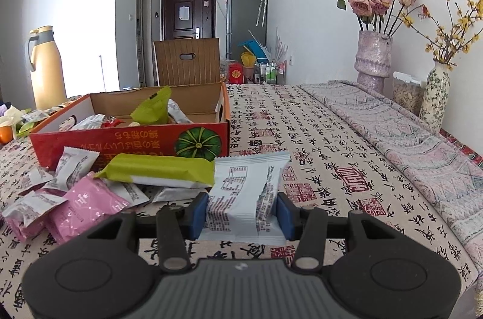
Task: Organize snacks
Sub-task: 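Grasp the clear crispy-snack bag with the left gripper while the right gripper holds the white packet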
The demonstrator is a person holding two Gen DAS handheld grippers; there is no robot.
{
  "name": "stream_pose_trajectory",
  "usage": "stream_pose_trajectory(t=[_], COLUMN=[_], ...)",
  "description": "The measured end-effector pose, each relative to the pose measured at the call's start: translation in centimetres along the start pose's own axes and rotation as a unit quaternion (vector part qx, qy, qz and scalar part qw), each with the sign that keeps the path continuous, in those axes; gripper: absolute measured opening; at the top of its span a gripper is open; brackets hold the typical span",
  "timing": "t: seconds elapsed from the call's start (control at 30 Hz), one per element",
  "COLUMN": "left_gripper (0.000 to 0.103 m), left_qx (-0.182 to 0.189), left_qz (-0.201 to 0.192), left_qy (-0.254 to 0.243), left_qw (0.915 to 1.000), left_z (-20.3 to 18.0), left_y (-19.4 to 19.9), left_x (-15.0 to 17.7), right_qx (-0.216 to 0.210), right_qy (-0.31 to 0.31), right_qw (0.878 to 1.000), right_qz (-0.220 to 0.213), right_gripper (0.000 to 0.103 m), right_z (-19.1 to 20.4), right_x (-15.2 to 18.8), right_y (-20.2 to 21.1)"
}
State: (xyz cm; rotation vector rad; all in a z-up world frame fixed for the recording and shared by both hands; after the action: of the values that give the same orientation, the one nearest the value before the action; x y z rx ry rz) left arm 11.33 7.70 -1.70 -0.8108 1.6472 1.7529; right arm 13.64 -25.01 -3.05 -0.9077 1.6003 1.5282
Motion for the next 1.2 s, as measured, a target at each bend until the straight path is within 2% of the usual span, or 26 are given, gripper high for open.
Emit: stream_pose_trajectory(t=[0.23, 0.5, 0.6, 0.67, 0.8, 1.0, 1.03, 1.2], left_gripper=[0.103, 0.102, 0.096, 0.087, 0.079, 0.059, 0.053, 0.043], left_qx=[0.010, 0.030, 0.038, 0.047, 0.056, 0.066, 0.066, 0.067], left_qz=[0.014, 0.017, 0.021, 0.022, 0.021, 0.016, 0.016, 0.006], left_qy=[-0.039, -0.055, -0.052, -0.049, -0.040, -0.037, -0.037, -0.035], left_qw=[0.9991, 0.9979, 0.9977, 0.9975, 0.9974, 0.9970, 0.9970, 0.9971], left_z=[0.0, -0.4, -0.2, 0.0, 0.1, 0.1, 0.0, 0.1], left_y=[-1.3, -3.2, -3.8, -3.9, -3.8, -3.3, -3.2, -2.6], left_x=[1.6, 1.7, 1.7, 1.7, 1.6, 1.7, 1.7, 1.7], right_qx=[0.013, 0.024, 0.026, 0.026, 0.024, 0.020, 0.020, 0.019], right_qy=[0.007, 0.015, 0.018, 0.020, 0.023, 0.025, 0.025, 0.022], right_qw=[1.000, 1.000, 1.000, 0.999, 0.999, 0.999, 0.999, 1.000], right_qz=[-0.003, 0.002, 0.005, 0.007, 0.010, 0.012, 0.012, 0.009], right_gripper=[0.047, 0.047, 0.047, 0.047, 0.047, 0.047, 0.047, 0.048], right_z=[0.7, 1.3, 1.5, 1.7, 2.0, 2.2, 2.2, 2.1], right_x=[-0.2, -0.4, -0.5, -0.5, -0.5, -0.4, -0.4, -0.4], right_y=[0.3, 0.0, -0.3, -0.5, -0.7, -0.8, -0.8, -0.6])
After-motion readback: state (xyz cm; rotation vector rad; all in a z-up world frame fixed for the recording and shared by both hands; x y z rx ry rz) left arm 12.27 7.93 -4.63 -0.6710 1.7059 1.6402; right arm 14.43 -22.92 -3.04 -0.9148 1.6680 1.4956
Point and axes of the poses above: each gripper's, at about its wrist camera, not at the fingertips, and y roughly against the way its jaws point, z to its left, x to its underside, the point moved 2 cm from there along -y, roughly the way its jaws point, and after that the axes turned 2 degrees about x, right-handed, at the moved point
